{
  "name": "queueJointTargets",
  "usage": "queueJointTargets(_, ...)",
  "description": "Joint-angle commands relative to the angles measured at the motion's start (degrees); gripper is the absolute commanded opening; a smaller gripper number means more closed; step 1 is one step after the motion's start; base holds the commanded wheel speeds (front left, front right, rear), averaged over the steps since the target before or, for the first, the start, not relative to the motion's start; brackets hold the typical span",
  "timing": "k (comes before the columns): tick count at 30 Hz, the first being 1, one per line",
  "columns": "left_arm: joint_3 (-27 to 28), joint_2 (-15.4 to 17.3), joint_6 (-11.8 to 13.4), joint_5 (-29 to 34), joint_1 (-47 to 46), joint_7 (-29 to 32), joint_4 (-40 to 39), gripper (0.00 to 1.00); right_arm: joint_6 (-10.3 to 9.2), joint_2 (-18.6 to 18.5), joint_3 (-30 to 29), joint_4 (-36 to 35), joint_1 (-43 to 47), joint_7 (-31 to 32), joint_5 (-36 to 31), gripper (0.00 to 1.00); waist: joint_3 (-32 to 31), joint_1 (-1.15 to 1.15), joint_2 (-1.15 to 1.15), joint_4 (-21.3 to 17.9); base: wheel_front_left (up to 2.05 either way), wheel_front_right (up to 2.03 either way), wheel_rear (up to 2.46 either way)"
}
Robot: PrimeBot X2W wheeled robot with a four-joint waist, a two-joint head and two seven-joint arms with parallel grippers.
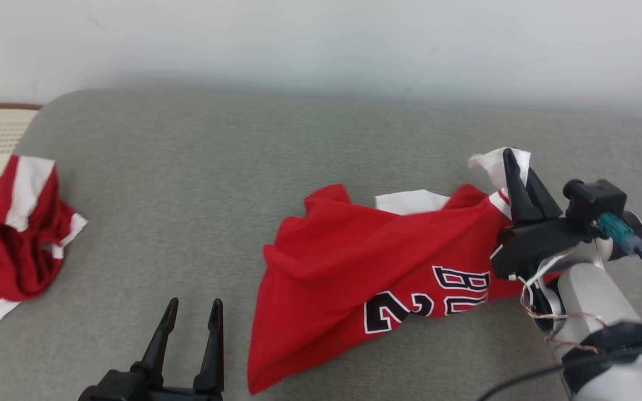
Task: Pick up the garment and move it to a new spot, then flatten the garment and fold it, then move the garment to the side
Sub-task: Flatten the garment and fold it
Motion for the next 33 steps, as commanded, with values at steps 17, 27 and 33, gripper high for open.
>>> queueJointTargets(17,1.3,0.0,-0.4,0.1,-0.4,-0.2,0.9,1.0,-0.04,3.4,-5.0,-32.6,25.7,0.1,-1.6,0.0,1.7,-0.01,0.0,-9.8,0.0,0.0,0.0)
queueJointTargets(27,1.6,0.0,-0.8,0.0,-0.8,-0.2,1.6,1.0,-0.04,7.4,-9.5,-38.4,38.4,0.8,-3.4,0.0,1.9,-0.01,0.0,-11.1,0.0,0.0,0.0)
queueJointTargets(33,1.9,0.0,-1.2,0.1,-0.5,-0.2,1.9,1.0,-0.04,8.4,-11.1,-37.5,40.5,0.4,-3.7,1.0,1.3,-0.01,0.0,-11.0,0.0,0.0,0.0)
